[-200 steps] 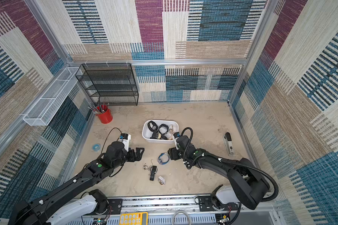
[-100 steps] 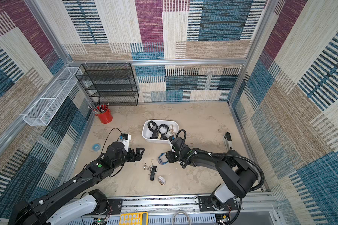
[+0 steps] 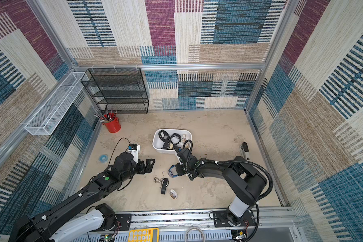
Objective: Put the watch into the storage box
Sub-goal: Pick up the watch at the center of the board, then place the watch in the storage box.
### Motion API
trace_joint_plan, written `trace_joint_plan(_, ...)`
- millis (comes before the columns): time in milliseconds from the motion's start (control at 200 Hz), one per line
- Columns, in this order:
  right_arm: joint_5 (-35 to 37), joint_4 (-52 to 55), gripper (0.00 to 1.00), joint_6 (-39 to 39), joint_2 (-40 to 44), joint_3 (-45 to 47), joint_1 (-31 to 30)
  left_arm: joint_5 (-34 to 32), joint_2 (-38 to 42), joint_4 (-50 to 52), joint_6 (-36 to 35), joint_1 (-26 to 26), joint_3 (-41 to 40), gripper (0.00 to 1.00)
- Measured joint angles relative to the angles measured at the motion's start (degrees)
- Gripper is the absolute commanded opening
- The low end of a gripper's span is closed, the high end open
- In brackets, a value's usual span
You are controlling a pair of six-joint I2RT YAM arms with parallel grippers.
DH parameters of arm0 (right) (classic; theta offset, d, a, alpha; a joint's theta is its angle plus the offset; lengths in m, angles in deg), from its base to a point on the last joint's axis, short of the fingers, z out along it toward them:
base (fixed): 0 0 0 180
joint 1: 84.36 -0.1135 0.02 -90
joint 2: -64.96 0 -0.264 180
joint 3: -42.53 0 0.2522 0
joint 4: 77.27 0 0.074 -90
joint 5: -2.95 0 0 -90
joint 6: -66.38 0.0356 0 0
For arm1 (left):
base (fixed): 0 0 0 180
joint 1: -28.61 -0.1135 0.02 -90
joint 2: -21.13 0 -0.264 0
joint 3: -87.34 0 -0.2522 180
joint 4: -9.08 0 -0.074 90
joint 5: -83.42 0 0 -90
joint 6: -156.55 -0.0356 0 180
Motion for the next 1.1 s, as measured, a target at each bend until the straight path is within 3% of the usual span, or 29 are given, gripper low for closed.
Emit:
trace_joint_plan(165, 0.94, 0.52, 0.0, 0.02, 0.87, -0.52, -0.24, 0.0, 0.15, -0.04, 0.79, 0.0, -0.11, 0.99)
trace_joint_plan(646, 1.42, 5.57, 0.0, -0.5, 8.85, -6.03, -0.11, -0.2, 1.97, 0.37, 1.42, 0.0, -1.16, 1.0)
trace_joint_plan(1097, 4.02, 11.08, 0.0, -5.44, -1.73, -23.63, 5.99, -2.4, 9.46, 5.2, 1.42, 0.0, -2.14, 1.0)
